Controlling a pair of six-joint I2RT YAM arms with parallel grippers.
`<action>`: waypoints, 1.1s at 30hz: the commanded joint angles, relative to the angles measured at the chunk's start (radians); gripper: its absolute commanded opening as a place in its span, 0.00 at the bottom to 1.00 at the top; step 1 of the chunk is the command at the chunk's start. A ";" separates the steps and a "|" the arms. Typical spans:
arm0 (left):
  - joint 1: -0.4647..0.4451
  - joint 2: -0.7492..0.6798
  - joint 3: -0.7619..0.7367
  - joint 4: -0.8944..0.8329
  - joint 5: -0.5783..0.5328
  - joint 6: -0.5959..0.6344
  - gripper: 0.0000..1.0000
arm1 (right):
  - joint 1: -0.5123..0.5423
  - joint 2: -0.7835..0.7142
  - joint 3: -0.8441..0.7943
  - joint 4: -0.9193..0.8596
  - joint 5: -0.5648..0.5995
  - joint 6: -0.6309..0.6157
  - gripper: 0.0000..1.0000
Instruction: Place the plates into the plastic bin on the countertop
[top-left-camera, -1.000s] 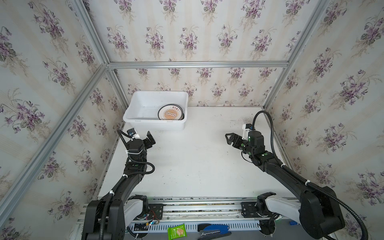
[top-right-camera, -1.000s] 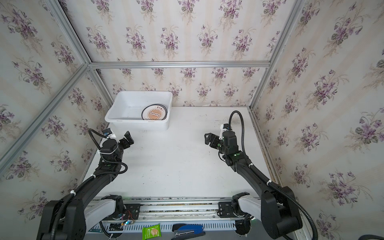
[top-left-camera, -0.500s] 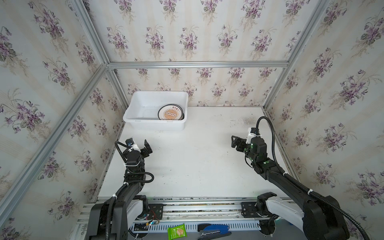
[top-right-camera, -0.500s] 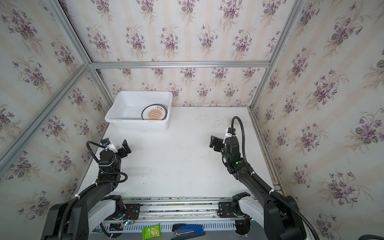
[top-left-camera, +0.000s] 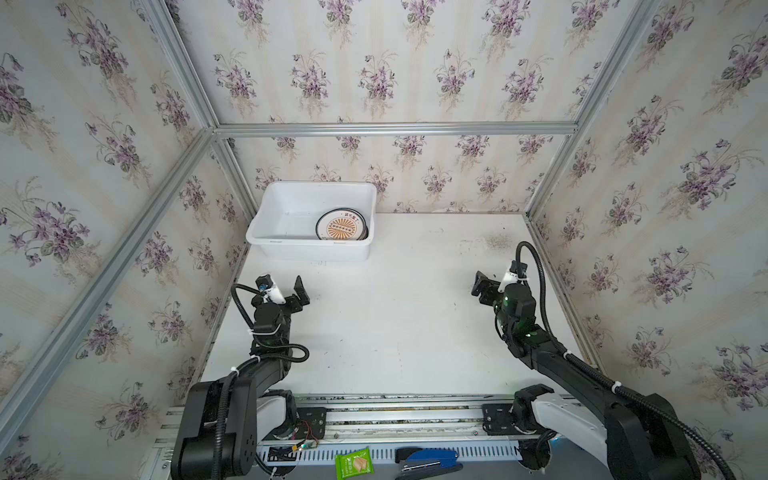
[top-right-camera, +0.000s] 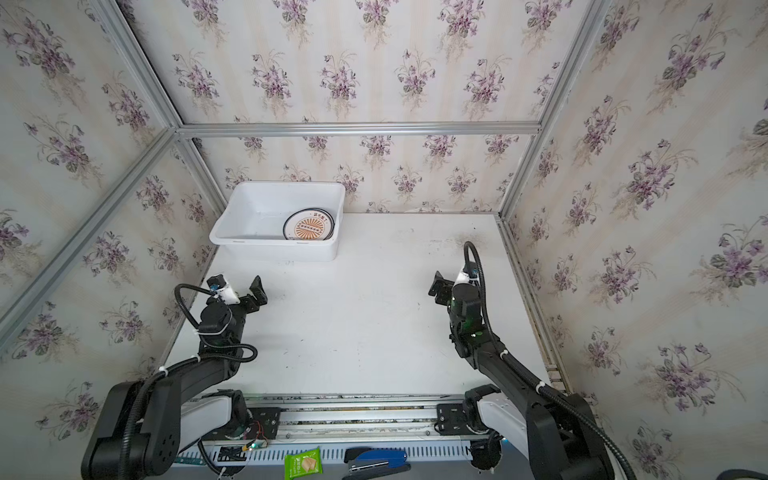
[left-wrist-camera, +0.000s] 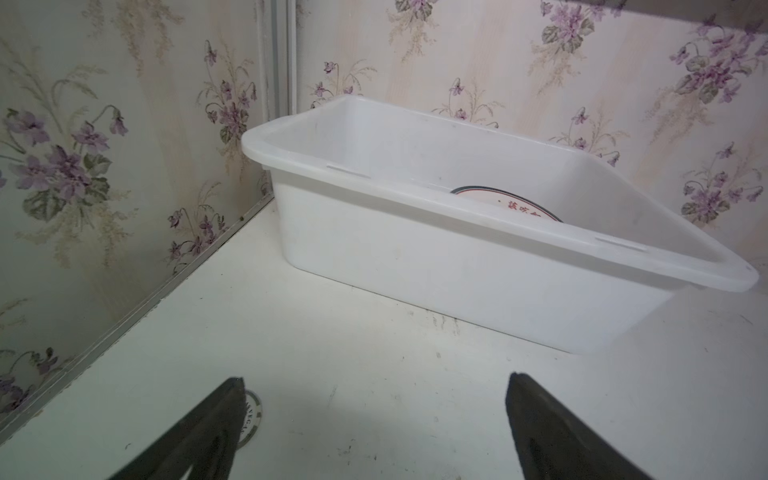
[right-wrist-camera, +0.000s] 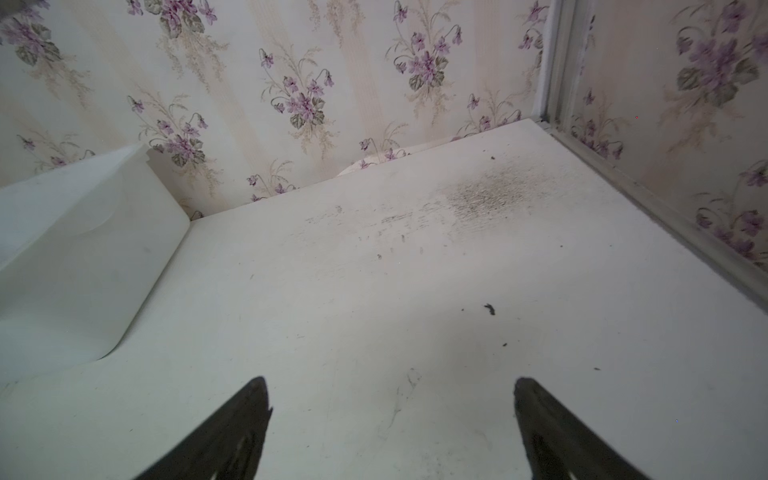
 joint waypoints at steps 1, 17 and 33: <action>-0.017 0.075 0.005 0.125 0.087 0.084 0.99 | -0.003 -0.041 0.004 -0.029 0.220 -0.054 0.94; -0.061 0.126 0.109 -0.019 0.033 0.115 1.00 | -0.106 0.244 -0.178 0.538 0.331 -0.243 0.94; -0.068 0.127 0.117 -0.032 0.026 0.121 1.00 | -0.150 0.441 -0.115 0.659 0.064 -0.336 0.99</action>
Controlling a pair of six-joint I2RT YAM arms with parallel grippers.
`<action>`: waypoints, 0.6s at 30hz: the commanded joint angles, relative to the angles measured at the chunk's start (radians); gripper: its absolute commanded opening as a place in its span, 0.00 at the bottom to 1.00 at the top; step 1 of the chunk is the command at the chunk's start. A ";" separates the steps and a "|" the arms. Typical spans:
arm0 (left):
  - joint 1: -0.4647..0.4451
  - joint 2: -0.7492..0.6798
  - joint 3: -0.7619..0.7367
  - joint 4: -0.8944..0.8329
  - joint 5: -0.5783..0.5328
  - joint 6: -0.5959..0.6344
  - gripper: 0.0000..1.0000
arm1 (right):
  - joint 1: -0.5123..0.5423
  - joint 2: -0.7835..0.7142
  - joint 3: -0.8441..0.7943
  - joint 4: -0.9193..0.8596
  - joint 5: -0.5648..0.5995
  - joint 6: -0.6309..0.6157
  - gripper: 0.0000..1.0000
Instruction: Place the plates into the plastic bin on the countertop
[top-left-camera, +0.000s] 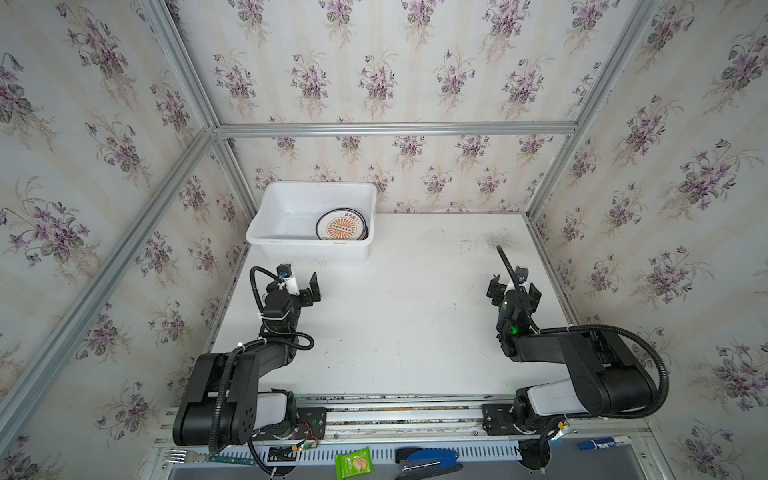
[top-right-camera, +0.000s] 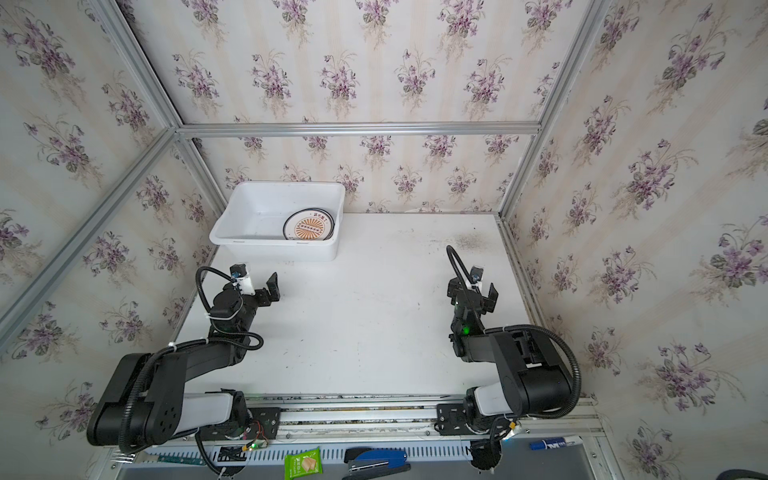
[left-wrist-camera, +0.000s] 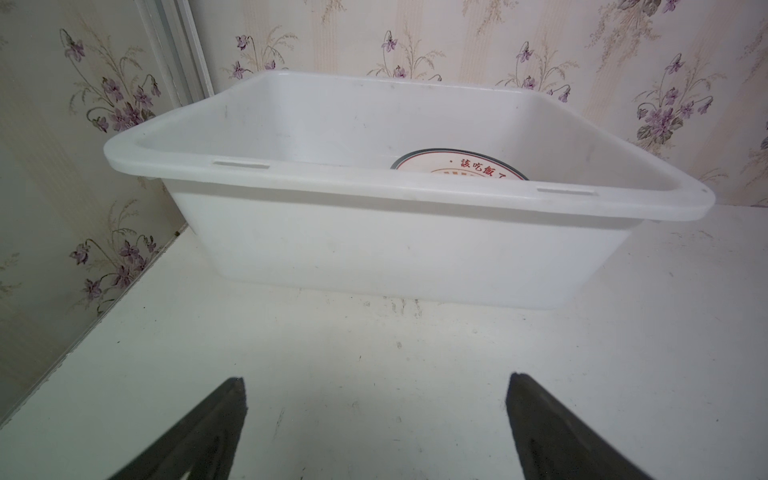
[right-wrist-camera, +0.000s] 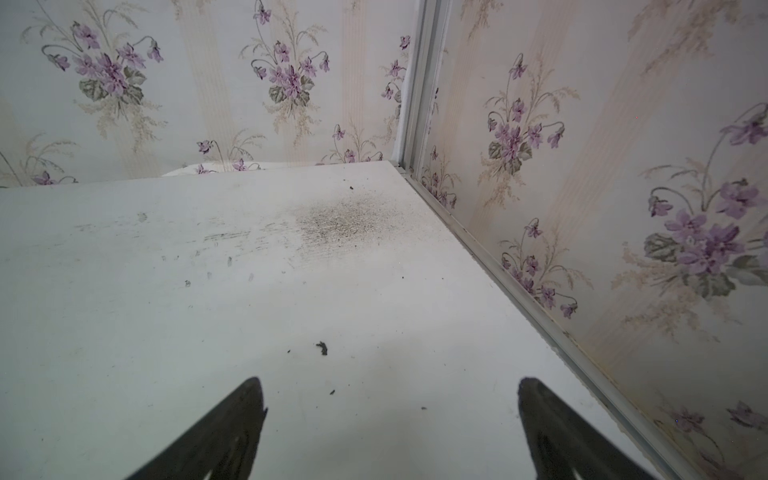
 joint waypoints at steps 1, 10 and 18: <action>-0.001 0.000 0.007 0.008 -0.007 0.020 1.00 | -0.040 0.018 0.016 0.026 -0.202 -0.024 0.99; -0.001 0.000 0.008 0.006 -0.008 0.020 1.00 | -0.073 0.082 0.110 -0.123 -0.328 -0.019 0.99; -0.003 0.007 0.035 -0.033 0.059 0.054 1.00 | -0.074 0.097 0.134 -0.134 -0.362 -0.036 0.99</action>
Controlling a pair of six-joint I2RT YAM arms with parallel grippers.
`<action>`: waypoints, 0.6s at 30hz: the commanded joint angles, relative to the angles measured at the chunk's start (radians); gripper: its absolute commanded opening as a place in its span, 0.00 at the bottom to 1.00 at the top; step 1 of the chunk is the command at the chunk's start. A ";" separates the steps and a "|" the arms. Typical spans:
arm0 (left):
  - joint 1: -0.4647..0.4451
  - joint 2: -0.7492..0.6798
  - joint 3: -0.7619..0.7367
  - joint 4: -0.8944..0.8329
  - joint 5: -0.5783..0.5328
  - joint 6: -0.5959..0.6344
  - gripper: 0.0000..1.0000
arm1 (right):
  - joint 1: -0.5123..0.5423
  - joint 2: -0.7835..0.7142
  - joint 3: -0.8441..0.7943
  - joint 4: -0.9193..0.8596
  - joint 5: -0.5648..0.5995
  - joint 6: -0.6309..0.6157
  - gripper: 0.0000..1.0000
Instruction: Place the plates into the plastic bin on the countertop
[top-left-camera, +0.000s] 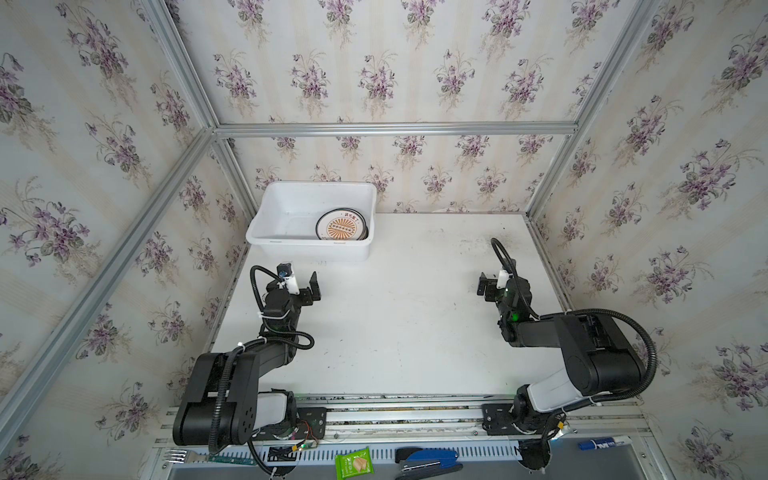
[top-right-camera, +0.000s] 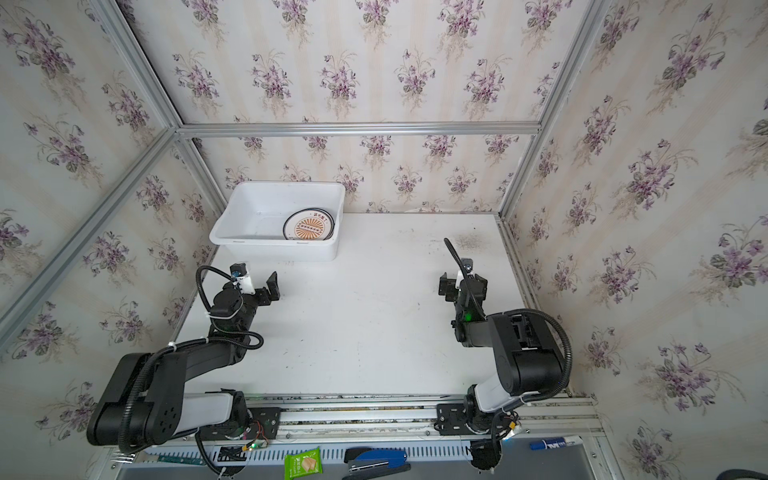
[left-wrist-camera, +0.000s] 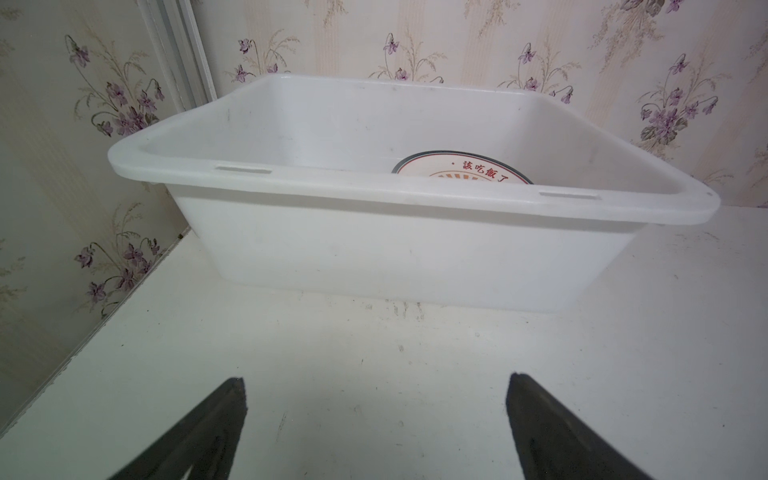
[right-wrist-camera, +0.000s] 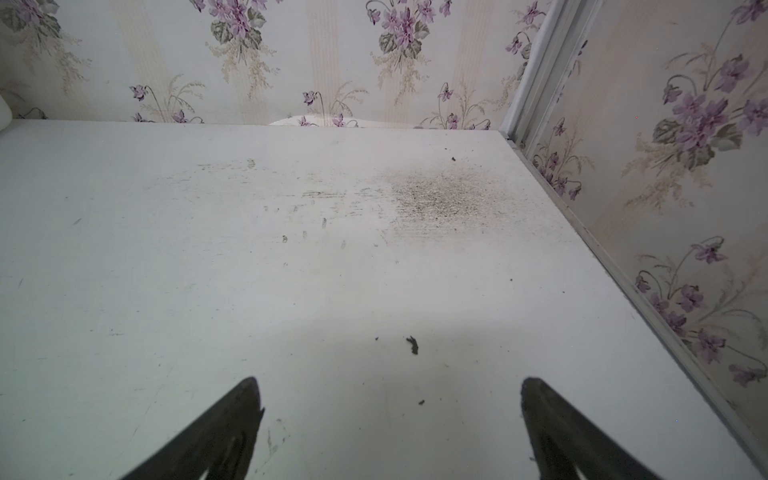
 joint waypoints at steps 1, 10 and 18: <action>-0.002 0.005 0.019 -0.019 0.061 0.045 1.00 | -0.001 0.000 0.011 0.010 -0.025 -0.006 0.99; -0.003 0.005 0.019 -0.022 0.061 0.045 1.00 | 0.000 -0.001 0.013 0.008 -0.024 -0.010 0.99; -0.004 0.005 0.019 -0.023 0.059 0.046 1.00 | 0.001 0.001 0.014 0.013 -0.022 -0.011 0.99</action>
